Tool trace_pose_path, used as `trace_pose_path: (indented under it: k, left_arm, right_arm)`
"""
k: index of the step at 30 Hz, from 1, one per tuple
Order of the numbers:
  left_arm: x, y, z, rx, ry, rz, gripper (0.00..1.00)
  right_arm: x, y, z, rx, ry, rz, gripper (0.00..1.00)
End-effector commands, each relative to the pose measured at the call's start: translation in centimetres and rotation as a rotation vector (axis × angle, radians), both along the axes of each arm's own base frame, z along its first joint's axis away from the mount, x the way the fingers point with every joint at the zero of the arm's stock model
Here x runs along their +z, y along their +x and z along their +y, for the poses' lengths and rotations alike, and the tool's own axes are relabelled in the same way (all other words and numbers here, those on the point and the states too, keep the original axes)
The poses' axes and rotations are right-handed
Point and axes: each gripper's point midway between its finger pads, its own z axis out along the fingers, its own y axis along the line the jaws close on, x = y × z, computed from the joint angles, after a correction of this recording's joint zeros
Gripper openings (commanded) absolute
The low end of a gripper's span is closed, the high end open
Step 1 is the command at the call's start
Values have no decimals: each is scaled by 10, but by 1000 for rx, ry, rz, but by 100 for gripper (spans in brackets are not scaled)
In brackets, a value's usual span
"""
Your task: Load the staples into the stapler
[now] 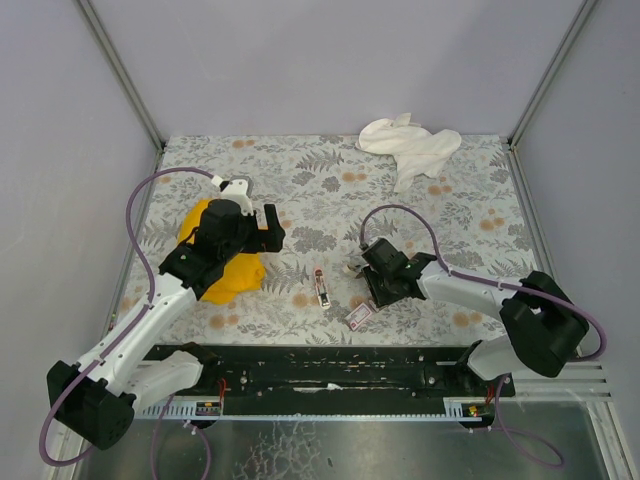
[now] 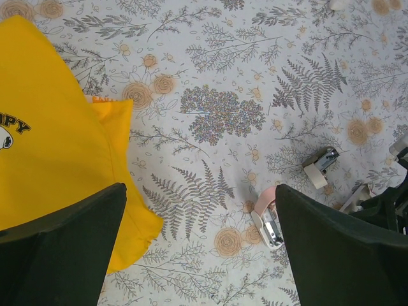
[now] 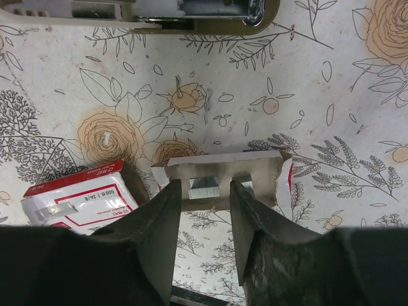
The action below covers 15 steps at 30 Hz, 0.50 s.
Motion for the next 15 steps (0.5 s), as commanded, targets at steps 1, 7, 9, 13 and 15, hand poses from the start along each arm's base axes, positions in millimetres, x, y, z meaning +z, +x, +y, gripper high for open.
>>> trace_pose_path:
  k: [1, 7, 9, 13, 15]
  left_arm:
    - [5, 3, 3, 8, -6, -30, 100]
    - [5, 4, 2, 8, -7, -29, 100]
    - [5, 4, 2, 9, -7, -29, 100]
    - [5, 4, 2, 9, -8, -28, 100]
    - [5, 4, 2, 9, -8, -29, 100]
  right_arm:
    - [1, 7, 6, -4, 1, -45, 41]
    - [-4, 5, 6, 0, -15, -37, 37]
    - [-6, 4, 5, 1, -23, -32, 36]
    - [-8, 2, 1, -2, -41, -28, 35]
    - [-9, 0, 0, -1, -45, -27, 33]
